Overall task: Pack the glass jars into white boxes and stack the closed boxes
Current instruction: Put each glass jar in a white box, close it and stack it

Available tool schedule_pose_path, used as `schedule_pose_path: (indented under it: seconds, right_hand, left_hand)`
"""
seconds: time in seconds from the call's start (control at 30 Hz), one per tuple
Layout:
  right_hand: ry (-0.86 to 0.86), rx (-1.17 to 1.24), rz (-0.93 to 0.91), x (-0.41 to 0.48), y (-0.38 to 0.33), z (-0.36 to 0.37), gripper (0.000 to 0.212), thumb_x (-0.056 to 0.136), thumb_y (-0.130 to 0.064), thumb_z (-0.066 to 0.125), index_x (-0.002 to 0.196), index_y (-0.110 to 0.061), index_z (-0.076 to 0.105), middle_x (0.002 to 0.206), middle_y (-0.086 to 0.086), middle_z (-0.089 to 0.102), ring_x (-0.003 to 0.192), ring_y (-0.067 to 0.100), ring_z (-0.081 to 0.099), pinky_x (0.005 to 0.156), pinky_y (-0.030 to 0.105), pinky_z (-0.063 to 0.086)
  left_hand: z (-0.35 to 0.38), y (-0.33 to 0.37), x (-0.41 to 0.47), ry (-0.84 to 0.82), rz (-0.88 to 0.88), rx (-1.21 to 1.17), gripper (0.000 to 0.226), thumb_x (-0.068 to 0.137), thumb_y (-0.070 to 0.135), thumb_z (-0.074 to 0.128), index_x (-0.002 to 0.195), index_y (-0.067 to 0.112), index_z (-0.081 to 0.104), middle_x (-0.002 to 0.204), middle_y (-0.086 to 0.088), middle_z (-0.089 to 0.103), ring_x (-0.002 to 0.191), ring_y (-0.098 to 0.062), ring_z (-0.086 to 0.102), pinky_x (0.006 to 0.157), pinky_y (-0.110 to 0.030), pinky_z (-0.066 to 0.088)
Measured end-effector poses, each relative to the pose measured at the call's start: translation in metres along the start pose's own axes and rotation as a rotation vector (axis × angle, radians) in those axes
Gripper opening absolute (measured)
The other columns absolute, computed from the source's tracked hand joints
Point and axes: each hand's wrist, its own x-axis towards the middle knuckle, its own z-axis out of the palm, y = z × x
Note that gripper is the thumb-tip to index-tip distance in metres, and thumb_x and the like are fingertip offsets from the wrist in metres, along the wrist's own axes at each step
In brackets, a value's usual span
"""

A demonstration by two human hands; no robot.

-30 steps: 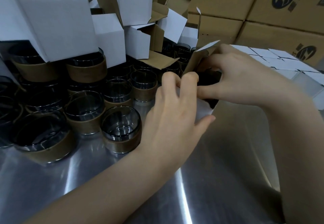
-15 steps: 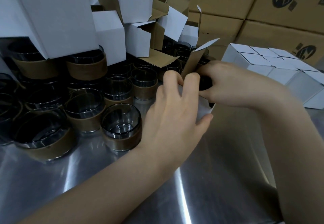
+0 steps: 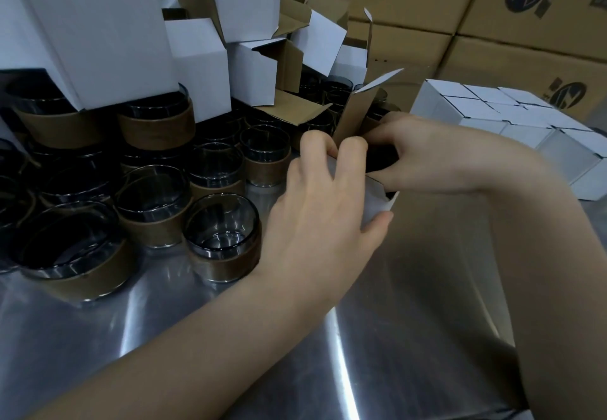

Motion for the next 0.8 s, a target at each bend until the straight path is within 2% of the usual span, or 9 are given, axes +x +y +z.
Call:
schedule_pose_path:
  seconds: [0.1,0.17,0.27,0.33,0.43,0.5,0.57,0.7,0.8]
  right_hand:
    - [-0.023,0.076,0.005,-0.003,0.001,-0.003,0.010,0.077,-0.032,0.070,0.087,-0.030,0.070,0.095,0.002,0.066,0.090,0.018,0.064,0.079,0.040,0.054]
    - [-0.034,0.132,0.022,-0.005,0.002,-0.004,0.016,0.071,-0.033,0.070,0.086,-0.037,0.070,0.094,-0.001,0.066,0.092,0.017,0.064,0.082,0.041,0.055]
    - [-0.050,0.208,0.033,-0.007,0.006,-0.007,0.027,0.069,-0.033,0.071,0.095,-0.041,0.069,0.095,-0.010,0.068,0.092,0.008,0.065,0.084,0.037,0.056]
    - [-0.009,0.302,0.048,-0.006,0.010,-0.009,0.031,0.073,-0.035,0.072,0.103,-0.036,0.069,0.097,-0.014,0.069,0.093,0.004,0.065,0.086,0.031,0.054]
    - [0.221,0.490,0.075,-0.002,0.016,-0.010,0.009,0.087,-0.020,0.065,0.090,-0.029,0.068,0.085,-0.009,0.065,0.078,0.007,0.059,0.067,0.023,0.050]
    - [0.343,0.604,0.112,0.002,0.018,-0.011,0.022,0.092,-0.006,0.056,0.084,-0.025,0.064,0.082,-0.005,0.066,0.068,0.005,0.059,0.057,0.019,0.052]
    - [0.363,0.681,0.120,0.005,0.020,-0.010,0.028,0.092,0.003,0.051,0.085,-0.022,0.061,0.077,-0.003,0.068,0.061,0.004,0.060,0.053,0.019,0.052]
    - [0.276,0.742,0.076,0.007,0.025,-0.006,0.028,0.088,0.009,0.060,0.092,-0.018,0.058,0.077,0.002,0.068,0.064,0.010,0.061,0.054,0.020,0.051]
    - [0.236,0.790,0.079,0.009,0.028,-0.004,0.034,0.084,0.009,0.066,0.102,-0.019,0.057,0.079,0.004,0.067,0.061,0.010,0.060,0.054,0.018,0.049]
  left_hand:
    - [0.000,0.000,0.001,0.000,-0.009,-0.012,0.058,0.074,0.037,0.077,0.118,0.015,0.046,0.119,-0.008,0.037,0.099,-0.029,0.054,0.067,-0.045,0.056]
    - [0.000,0.000,0.001,0.000,-0.008,-0.019,0.058,0.074,0.036,0.076,0.119,0.014,0.047,0.120,-0.009,0.037,0.098,-0.030,0.055,0.067,-0.045,0.056]
    - [0.000,-0.001,0.000,0.007,0.001,-0.035,0.059,0.074,0.035,0.075,0.121,0.013,0.046,0.122,-0.010,0.038,0.097,-0.029,0.056,0.068,-0.043,0.057]
    - [0.001,-0.002,0.000,0.017,-0.004,-0.059,0.064,0.074,0.032,0.076,0.125,0.016,0.041,0.124,-0.009,0.036,0.099,-0.028,0.056,0.071,-0.042,0.056]
    - [0.001,-0.005,0.000,0.018,0.000,-0.115,0.071,0.075,0.027,0.076,0.131,0.022,0.031,0.129,-0.007,0.032,0.104,-0.028,0.055,0.077,-0.043,0.056]
    - [0.002,-0.007,0.000,0.016,0.002,-0.146,0.073,0.076,0.023,0.075,0.134,0.021,0.031,0.132,-0.006,0.031,0.109,-0.028,0.053,0.080,-0.044,0.055]
    - [0.002,-0.008,0.000,0.009,-0.019,-0.189,0.072,0.077,0.020,0.074,0.136,0.019,0.031,0.136,-0.004,0.030,0.115,-0.027,0.050,0.087,-0.044,0.052]
    - [0.004,-0.009,0.001,-0.007,-0.019,-0.308,0.062,0.082,0.023,0.063,0.136,0.015,0.034,0.137,0.000,0.030,0.125,-0.017,0.038,0.104,-0.029,0.037]
    - [0.004,-0.010,0.003,0.024,-0.035,-0.415,0.045,0.093,0.026,0.048,0.136,0.016,0.036,0.131,0.009,0.034,0.125,-0.002,0.035,0.105,-0.012,0.026]
